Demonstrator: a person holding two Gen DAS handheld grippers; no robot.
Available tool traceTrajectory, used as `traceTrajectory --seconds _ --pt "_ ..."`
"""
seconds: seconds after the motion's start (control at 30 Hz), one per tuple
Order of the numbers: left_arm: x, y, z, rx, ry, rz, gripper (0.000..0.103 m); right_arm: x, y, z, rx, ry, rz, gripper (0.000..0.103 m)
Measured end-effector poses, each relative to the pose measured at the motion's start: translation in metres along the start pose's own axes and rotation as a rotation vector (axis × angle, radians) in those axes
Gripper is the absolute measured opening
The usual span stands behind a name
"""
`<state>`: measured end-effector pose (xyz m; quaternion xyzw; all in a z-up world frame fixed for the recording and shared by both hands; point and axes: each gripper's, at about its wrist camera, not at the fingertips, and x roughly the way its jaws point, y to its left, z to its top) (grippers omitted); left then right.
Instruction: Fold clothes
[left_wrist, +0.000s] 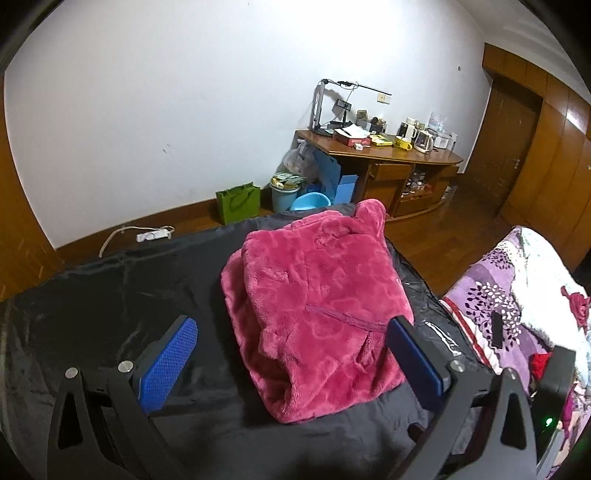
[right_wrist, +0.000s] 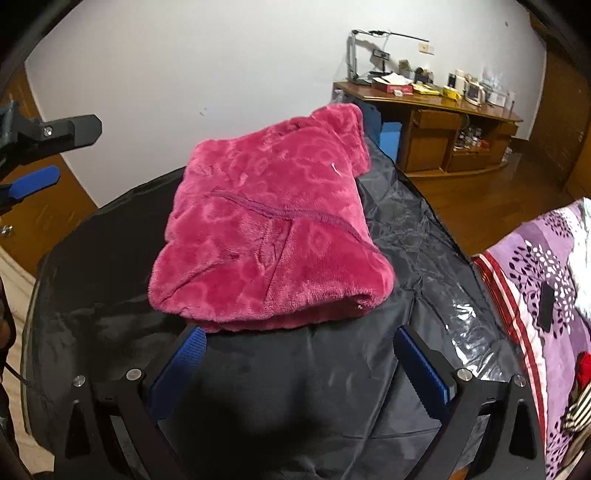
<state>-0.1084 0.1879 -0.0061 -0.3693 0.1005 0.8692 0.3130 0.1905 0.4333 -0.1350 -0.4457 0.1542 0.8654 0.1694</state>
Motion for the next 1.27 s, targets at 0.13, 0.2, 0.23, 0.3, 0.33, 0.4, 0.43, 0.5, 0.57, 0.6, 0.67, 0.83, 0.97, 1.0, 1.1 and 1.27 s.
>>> traceTrajectory --seconds 0.13,0.2,0.23,0.3,0.33,0.4,0.43,0.5,0.57,0.6,0.67,0.83,0.97,1.0,1.1,1.27 --pt "-0.015 -0.009 0.0 -0.029 -0.014 0.1 0.103 -0.015 -0.004 0.013 -0.057 -0.012 0.033 0.103" --pt "-0.019 -0.015 -0.001 -0.069 -0.012 0.103 0.103 -0.027 -0.007 0.019 -0.094 -0.028 0.045 0.103" --pt "-0.02 -0.017 -0.003 -0.081 -0.01 0.11 0.103 -0.032 -0.009 0.021 -0.114 -0.041 0.048 0.103" --pt "-0.021 -0.022 -0.007 -0.104 -0.006 0.13 0.103 -0.043 -0.015 0.024 -0.149 -0.068 0.057 0.103" --pt "-0.022 -0.024 -0.009 -0.115 -0.004 0.141 0.103 -0.046 -0.018 0.026 -0.157 -0.076 0.066 0.103" --pt "-0.023 -0.029 -0.013 -0.138 0.0 0.161 0.103 -0.048 -0.025 0.028 -0.166 -0.084 0.087 0.103" --pt "-0.023 -0.031 -0.015 -0.149 0.002 0.171 0.103 -0.048 -0.028 0.028 -0.173 -0.085 0.094 0.103" --pt "-0.023 -0.035 -0.018 -0.167 0.012 0.175 0.103 -0.047 -0.034 0.028 -0.194 -0.076 0.108 0.103" --pt "-0.024 -0.039 -0.02 -0.172 0.016 0.183 0.103 -0.047 -0.039 0.028 -0.205 -0.076 0.119 0.103" --pt "-0.025 -0.041 -0.021 -0.173 0.017 0.185 0.103 -0.047 -0.041 0.029 -0.209 -0.077 0.123 0.103" --pt "-0.026 -0.043 -0.021 -0.18 0.026 0.176 0.103 -0.048 -0.046 0.029 -0.214 -0.082 0.132 0.103" --pt "-0.024 -0.044 -0.02 -0.221 0.052 0.109 0.103 -0.049 -0.056 0.032 -0.202 -0.09 0.151 0.103" --pt "-0.023 -0.046 -0.019 -0.223 0.051 0.085 0.103 -0.046 -0.058 0.029 -0.202 -0.081 0.16 0.103" --pt "-0.022 -0.048 -0.019 -0.213 0.049 0.085 0.103 -0.046 -0.059 0.029 -0.202 -0.08 0.16 0.103" --pt "-0.02 -0.053 -0.019 -0.193 0.05 0.075 0.103 -0.044 -0.062 0.027 -0.194 -0.076 0.157 0.103" --pt "-0.016 -0.055 -0.019 -0.168 0.05 0.058 0.103 -0.04 -0.063 0.025 -0.176 -0.063 0.145 0.103"
